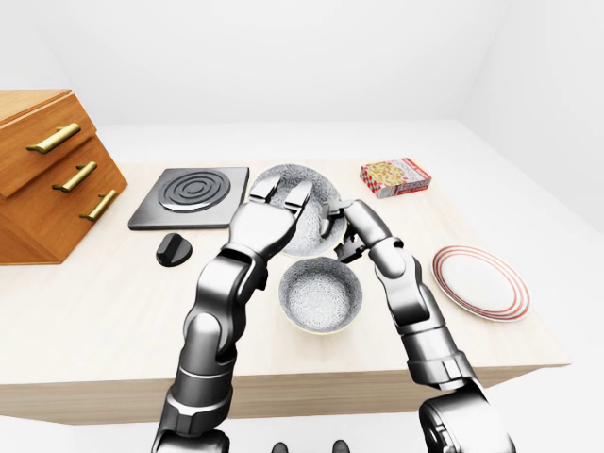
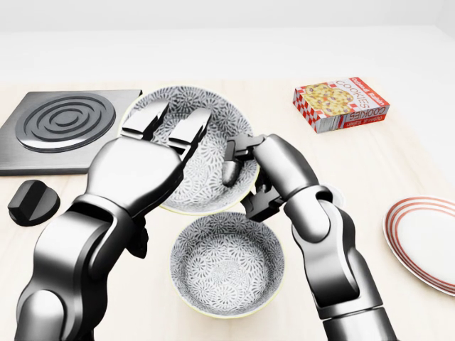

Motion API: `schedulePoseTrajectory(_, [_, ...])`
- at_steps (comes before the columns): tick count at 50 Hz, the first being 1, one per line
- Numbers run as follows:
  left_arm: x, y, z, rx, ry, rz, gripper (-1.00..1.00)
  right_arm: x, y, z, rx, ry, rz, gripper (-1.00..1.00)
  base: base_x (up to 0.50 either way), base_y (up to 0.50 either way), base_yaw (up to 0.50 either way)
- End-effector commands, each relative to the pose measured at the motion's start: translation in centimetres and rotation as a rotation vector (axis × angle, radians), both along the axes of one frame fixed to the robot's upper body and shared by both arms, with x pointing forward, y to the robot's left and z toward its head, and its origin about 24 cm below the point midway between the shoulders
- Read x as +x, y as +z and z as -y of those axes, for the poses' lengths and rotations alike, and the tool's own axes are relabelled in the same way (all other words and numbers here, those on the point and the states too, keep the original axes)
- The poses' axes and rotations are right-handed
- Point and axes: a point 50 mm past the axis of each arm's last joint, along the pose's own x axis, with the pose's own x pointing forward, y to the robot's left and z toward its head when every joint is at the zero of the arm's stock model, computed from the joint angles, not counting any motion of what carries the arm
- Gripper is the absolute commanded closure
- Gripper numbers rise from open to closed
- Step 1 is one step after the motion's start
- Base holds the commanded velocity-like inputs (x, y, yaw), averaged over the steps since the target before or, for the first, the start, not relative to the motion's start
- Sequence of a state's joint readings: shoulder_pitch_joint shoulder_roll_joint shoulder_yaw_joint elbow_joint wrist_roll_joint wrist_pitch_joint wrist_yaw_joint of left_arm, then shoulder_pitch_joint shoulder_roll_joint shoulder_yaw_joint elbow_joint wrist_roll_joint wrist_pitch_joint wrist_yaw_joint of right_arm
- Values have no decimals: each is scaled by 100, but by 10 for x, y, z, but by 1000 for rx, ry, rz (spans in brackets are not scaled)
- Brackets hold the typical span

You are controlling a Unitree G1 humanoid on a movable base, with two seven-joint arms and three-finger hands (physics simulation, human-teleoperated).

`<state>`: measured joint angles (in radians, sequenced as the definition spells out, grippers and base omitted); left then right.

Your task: Pick the akita bowl from table center and place it on the plate.

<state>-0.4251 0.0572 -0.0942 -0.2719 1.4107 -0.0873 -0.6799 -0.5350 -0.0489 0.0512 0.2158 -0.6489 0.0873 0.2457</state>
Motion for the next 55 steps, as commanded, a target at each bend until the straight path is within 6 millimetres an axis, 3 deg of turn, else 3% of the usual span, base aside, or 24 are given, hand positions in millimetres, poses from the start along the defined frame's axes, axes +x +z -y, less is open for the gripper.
schedulePoseTrajectory(1, [-2, 5, -1, -14, -5, 9, -100, 3, 6, 2, 101, 8, 1, 100, 0, 0, 0])
schedulePoseTrajectory(9, [-2, 12, -4, -65, -27, 21, -100, 18, 7, 10, 73, -28, -25, 100, 0, 0, 0])
schedulePoseTrajectory(18, [-10, 14, 1, -93, -64, 31, -100, 55, -4, 33, 29, -182, -149, 100, 0, 0, 0])
schedulePoseTrajectory(25, [-15, 13, 1, -118, -77, 33, -100, 65, -2, 43, 11, -226, -159, 100, 0, 0, 0])
schedulePoseTrajectory(38, [-12, 22, -20, -158, -22, 56, -100, 66, 3, 70, -15, -281, -145, 100, 0, 0, 0])
schedulePoseTrajectory(44, [-12, 11, -41, -320, 88, -3, -100, 65, 17, 94, -32, -322, -121, 100, 0, 0, 0])
schedulePoseTrajectory(55, [-13, -17, -37, -416, 59, -69, -100, 52, 21, 125, -80, -367, -119, 100, 0, 0, 0])
